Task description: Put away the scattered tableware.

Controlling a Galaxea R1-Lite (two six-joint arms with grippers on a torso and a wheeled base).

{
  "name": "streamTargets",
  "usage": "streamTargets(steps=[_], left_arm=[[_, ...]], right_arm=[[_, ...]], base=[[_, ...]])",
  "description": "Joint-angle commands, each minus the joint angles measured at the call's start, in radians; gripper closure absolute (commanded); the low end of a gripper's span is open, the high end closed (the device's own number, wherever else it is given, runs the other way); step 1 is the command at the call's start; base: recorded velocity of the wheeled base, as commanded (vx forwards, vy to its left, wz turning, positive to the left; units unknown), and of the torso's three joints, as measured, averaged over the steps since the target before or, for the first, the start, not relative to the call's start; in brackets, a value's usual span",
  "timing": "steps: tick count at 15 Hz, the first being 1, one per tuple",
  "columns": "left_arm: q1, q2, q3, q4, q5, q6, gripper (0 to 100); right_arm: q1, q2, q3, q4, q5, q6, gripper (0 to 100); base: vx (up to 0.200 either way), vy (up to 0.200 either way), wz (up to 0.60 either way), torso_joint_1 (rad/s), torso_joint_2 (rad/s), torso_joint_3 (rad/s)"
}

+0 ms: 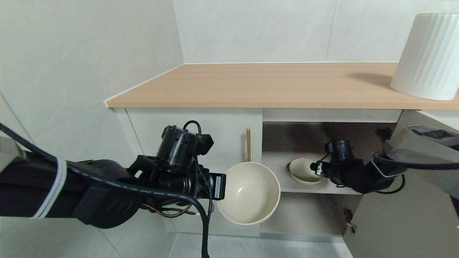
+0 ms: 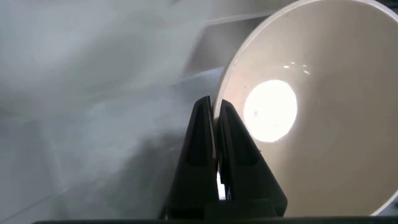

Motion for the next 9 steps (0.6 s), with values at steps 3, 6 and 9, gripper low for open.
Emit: streamTargets(steps=[3, 6, 9], left_arm=[[-0.058, 0.105, -0.024, 0.008, 0.056, -0.005, 100], [-0.078, 0.124, -0.022, 0.008, 0.059, -0.009, 100], [-0.089, 0.127, -0.022, 0.008, 0.079, -0.011, 100]], right_arm=[[0.147, -0.488, 0.156, 0.317, 0.227, 0.008, 0], [0.268, -0.637, 0.156, 0.529, 0.271, 0.008, 0], [0.392, -0.692, 0.162, 0.632, 0.294, 0.009, 0]], base=[[0.0, 0.0, 0.0, 0.0, 0.0, 0.0], [0.0, 0.0, 0.0, 0.0, 0.0, 0.0], [0.0, 0.0, 0.0, 0.0, 0.0, 0.0]])
